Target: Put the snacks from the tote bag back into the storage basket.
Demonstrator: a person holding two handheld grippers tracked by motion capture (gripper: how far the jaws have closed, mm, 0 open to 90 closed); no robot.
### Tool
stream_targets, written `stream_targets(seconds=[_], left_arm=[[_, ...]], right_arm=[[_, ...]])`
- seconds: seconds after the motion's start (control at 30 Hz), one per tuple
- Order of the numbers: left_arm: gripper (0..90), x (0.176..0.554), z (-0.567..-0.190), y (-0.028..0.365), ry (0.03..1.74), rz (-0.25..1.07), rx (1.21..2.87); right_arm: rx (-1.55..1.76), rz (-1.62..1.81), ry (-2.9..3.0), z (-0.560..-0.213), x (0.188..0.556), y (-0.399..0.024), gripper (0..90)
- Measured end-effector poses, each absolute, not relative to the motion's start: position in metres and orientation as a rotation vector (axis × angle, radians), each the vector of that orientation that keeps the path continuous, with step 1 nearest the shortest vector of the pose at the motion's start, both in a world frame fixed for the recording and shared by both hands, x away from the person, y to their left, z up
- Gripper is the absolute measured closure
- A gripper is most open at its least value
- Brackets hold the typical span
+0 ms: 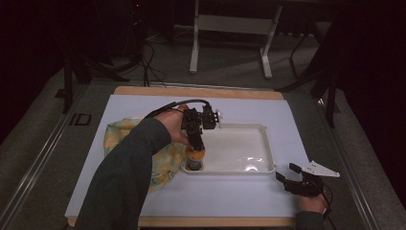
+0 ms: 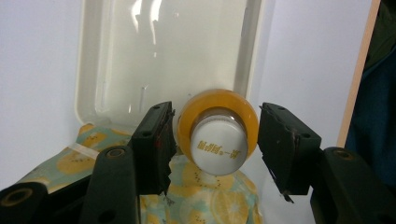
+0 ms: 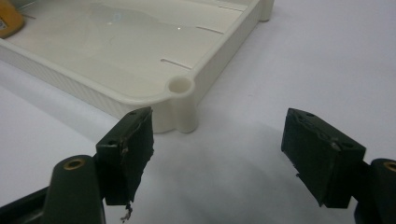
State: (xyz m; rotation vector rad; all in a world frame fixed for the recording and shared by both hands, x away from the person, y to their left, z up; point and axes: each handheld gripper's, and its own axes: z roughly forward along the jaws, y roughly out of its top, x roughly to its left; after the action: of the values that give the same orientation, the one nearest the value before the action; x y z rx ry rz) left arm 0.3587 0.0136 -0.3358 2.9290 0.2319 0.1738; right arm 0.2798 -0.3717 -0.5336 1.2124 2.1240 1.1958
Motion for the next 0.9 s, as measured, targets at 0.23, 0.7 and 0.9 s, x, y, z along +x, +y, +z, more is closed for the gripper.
stream_targets(seconds=[0.23, 0.7, 0.9], left_arm=[[46.2, 0.358, -0.330, 0.020, 0.231, 0.174, 2.863], [45.7, 0.356, -0.319, 0.045, 0.292, 0.214, 2.701], [45.4, 0.355, -0.320, 0.058, 0.317, 0.215, 2.605]], right_arm=[[1.213, 1.196, 2.124, -0.534, 0.280, -0.372, 24.6], [1.212, 1.195, 2.124, -0.534, 0.280, -0.372, 24.6], [1.213, 1.195, 2.122, -0.534, 0.280, -0.372, 24.6]])
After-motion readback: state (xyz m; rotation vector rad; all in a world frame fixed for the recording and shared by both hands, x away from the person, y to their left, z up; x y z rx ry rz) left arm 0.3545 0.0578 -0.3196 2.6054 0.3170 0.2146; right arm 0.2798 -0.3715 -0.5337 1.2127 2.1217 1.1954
